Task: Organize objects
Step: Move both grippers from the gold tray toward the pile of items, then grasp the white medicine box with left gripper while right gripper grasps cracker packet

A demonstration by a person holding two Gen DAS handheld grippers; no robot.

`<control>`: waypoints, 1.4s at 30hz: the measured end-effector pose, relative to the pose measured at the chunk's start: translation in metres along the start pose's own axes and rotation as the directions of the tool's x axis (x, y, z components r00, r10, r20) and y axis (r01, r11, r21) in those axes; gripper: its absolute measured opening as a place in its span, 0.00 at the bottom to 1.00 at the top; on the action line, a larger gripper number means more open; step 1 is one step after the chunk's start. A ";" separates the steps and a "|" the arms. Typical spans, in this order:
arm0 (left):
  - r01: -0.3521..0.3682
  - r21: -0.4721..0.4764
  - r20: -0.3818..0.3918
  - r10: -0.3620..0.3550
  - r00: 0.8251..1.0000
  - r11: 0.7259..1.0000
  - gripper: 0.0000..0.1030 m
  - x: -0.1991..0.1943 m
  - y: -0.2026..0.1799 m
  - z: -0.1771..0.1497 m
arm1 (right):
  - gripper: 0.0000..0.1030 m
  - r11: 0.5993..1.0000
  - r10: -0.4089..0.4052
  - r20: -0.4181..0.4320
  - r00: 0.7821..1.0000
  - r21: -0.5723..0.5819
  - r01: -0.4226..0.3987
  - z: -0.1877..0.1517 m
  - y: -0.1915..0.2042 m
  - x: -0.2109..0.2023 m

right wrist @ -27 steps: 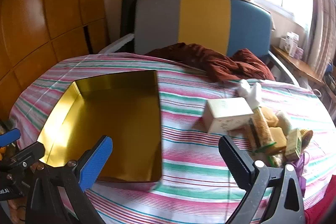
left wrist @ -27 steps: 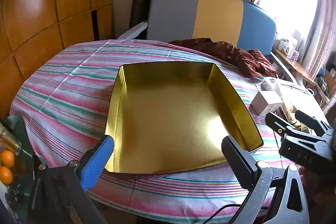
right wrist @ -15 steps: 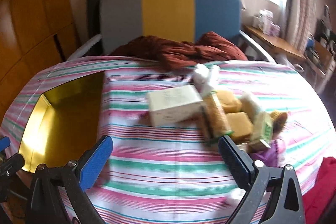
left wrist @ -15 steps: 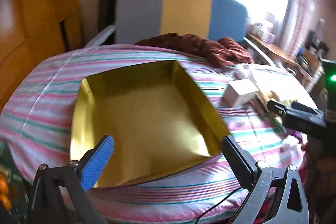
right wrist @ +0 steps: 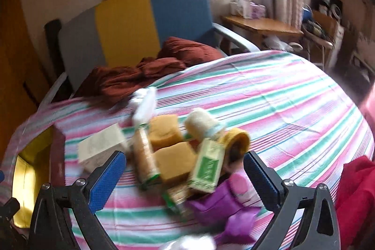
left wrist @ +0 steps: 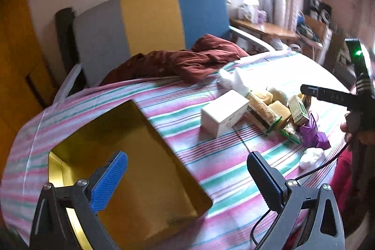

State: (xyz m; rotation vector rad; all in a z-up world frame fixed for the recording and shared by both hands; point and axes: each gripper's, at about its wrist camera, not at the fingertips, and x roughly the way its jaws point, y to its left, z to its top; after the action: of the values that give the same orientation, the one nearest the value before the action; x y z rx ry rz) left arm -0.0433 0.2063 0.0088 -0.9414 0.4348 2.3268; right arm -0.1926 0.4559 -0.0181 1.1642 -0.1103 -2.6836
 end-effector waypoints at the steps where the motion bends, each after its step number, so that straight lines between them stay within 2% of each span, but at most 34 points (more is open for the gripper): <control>1: 0.003 0.026 -0.004 -0.003 1.000 1.000 1.00 0.006 -0.005 0.005 | 0.99 1.000 0.008 -0.004 1.000 0.021 -0.008 0.000 -0.006 0.003; 3: -0.003 0.076 -0.033 0.005 0.999 0.997 1.00 0.023 -0.016 0.019 | 0.99 0.995 0.057 -0.005 0.998 0.086 -0.056 -0.002 -0.021 0.007; 8: 0.015 0.144 -0.085 -0.003 0.996 0.989 0.99 0.069 -0.035 0.048 | 0.99 0.982 0.104 -0.023 0.994 0.161 -0.099 -0.002 -0.032 0.013; 14: 0.043 0.235 -0.174 -0.002 0.985 0.971 0.96 0.124 -0.057 0.064 | 0.99 0.971 0.165 -0.033 0.986 0.183 -0.156 -0.003 -0.033 0.015; 17: 0.048 0.302 -0.191 0.011 0.981 0.952 0.95 0.145 -0.070 0.066 | 0.99 0.967 0.192 -0.041 0.980 0.176 -0.182 -0.003 -0.031 0.016; 22: 0.064 0.342 -0.208 0.009 0.978 0.938 0.95 0.169 -0.080 0.069 | 0.99 0.971 0.203 -0.042 0.978 0.134 -0.195 -0.003 -0.021 0.016; 23: 0.068 0.351 -0.216 0.011 0.976 0.934 0.93 0.174 -0.081 0.069 | 0.99 0.972 0.206 -0.047 0.977 0.124 -0.199 -0.003 -0.019 0.016; 24: 0.073 0.356 -0.226 0.010 0.974 0.932 0.84 0.179 -0.082 0.069 | 0.99 0.973 0.206 -0.050 0.977 0.114 -0.199 -0.003 -0.016 0.016; 25: 0.091 0.355 -0.248 0.000 0.969 0.930 0.67 0.185 -0.082 0.068 | 0.99 0.974 0.205 -0.051 0.977 0.106 -0.199 -0.003 -0.016 0.017; 26: 0.098 0.348 -0.259 -0.005 0.966 0.932 0.66 0.188 -0.081 0.068 | 0.99 0.976 0.204 -0.052 0.978 0.094 -0.199 -0.003 -0.013 0.017; 28: 0.106 0.338 -0.249 -0.020 0.968 0.935 0.56 0.184 -0.080 0.068 | 0.99 0.978 0.197 -0.050 0.979 0.076 -0.193 -0.003 -0.011 0.016; 30: 0.111 0.329 -0.223 -0.038 0.974 0.938 0.52 0.171 -0.079 0.065 | 0.99 0.982 0.186 -0.045 0.981 0.051 -0.184 -0.003 -0.007 0.014; 33: 0.102 0.276 -0.188 -0.051 0.981 0.956 0.52 0.150 -0.068 0.065 | 0.97 0.983 0.183 -0.052 0.982 0.014 -0.183 -0.005 0.001 0.013; 39: 0.095 0.178 -0.081 -0.082 0.993 0.979 0.51 0.089 -0.040 0.059 | 0.85 0.971 0.204 -0.115 0.972 -0.107 -0.216 -0.008 0.031 0.017; 42: 0.090 0.113 -0.043 -0.086 0.995 0.990 0.52 0.059 -0.021 0.053 | 0.80 0.959 0.174 -0.153 0.973 -0.197 -0.203 -0.007 0.053 0.025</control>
State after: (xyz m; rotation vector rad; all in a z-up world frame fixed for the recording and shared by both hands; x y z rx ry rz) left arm -0.0917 0.2723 0.0017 -0.9325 0.5260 2.1835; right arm -0.1951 0.3985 -0.0329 1.1977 0.0807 -2.3769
